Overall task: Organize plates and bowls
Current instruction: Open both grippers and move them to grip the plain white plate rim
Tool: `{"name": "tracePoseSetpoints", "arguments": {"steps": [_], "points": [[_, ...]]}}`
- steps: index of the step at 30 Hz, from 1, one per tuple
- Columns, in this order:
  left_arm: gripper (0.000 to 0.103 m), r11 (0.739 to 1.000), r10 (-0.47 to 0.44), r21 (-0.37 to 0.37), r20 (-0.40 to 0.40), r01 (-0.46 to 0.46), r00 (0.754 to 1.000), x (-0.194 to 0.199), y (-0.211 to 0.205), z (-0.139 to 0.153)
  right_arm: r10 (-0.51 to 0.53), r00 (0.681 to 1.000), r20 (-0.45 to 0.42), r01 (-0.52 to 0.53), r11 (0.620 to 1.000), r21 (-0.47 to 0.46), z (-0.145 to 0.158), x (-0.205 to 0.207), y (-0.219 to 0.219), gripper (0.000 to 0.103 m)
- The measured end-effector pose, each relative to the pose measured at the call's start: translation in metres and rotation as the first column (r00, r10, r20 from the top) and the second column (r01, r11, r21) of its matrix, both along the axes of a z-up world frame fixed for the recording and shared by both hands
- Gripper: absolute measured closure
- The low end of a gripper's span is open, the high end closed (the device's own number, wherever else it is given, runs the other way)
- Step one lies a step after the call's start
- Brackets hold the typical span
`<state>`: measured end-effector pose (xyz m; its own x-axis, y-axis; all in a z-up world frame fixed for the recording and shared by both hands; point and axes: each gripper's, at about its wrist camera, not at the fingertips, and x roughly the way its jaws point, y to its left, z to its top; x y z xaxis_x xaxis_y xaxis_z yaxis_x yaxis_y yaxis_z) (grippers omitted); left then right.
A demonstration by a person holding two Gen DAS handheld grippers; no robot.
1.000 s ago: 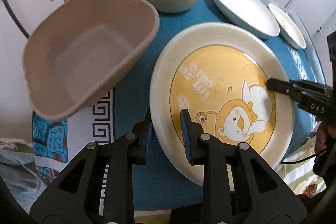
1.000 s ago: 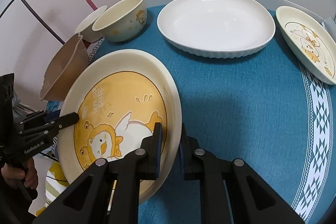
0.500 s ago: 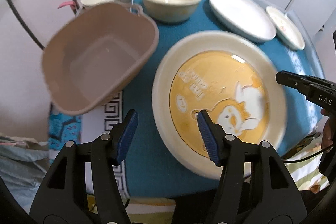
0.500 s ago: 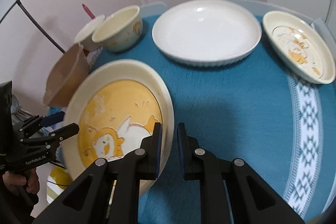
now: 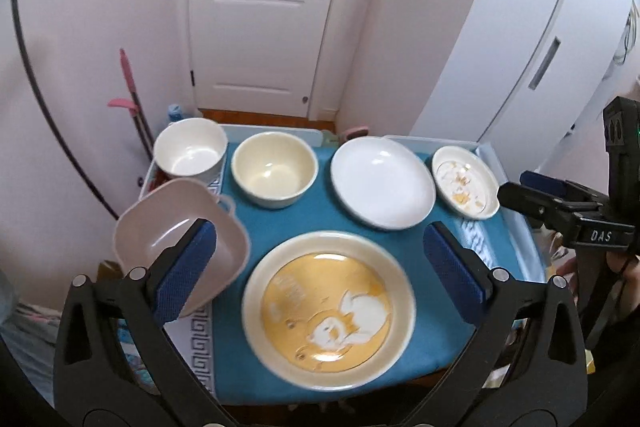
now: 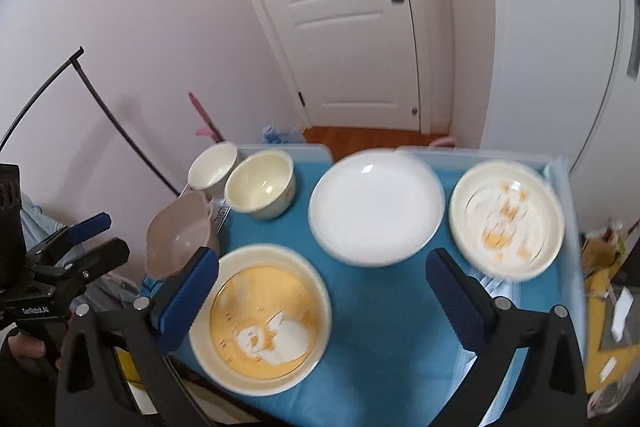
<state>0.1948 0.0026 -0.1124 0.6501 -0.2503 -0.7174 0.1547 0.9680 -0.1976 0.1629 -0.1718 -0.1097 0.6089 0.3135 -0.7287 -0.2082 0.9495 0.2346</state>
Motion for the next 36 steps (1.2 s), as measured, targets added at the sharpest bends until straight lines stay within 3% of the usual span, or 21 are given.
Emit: {"name": "tracePoseSetpoints", "arguments": {"steps": [6,11,16,21,27,36], "points": [[0.000,0.998,0.037,-0.040,-0.042,-0.038,0.998,0.023,-0.020,-0.004,0.045,0.997,-0.060,-0.049,0.997,-0.061,0.006,0.046,-0.034,0.000],[0.000,0.991,0.120,-0.053,-0.097,-0.125,0.988,0.044,-0.043,-0.022,0.117,0.985,-0.128,-0.132,0.985,-0.115,-0.016,0.093,-0.058,0.000],[0.000,0.976,0.195,-0.060,-0.198,-0.211,0.961,0.078,-0.067,-0.053,0.271,0.935,-0.229,-0.295,0.952,-0.079,-0.053,0.145,-0.074,0.000],[0.001,0.964,0.240,-0.044,-0.292,-0.264,0.926,0.109,-0.085,-0.090,0.416,0.859,-0.298,-0.445,0.895,-0.035,-0.090,0.185,-0.073,0.001],[0.006,0.964,0.237,-0.014,-0.399,-0.264,0.886,0.136,-0.100,-0.134,0.506,0.769,-0.391,-0.536,0.844,0.040,-0.140,0.217,-0.064,0.024],[0.031,0.966,0.239,0.026,-0.462,-0.256,0.854,0.158,-0.107,-0.175,0.566,0.703,-0.431,-0.598,0.798,0.074,-0.175,0.227,-0.058,0.050]]}}
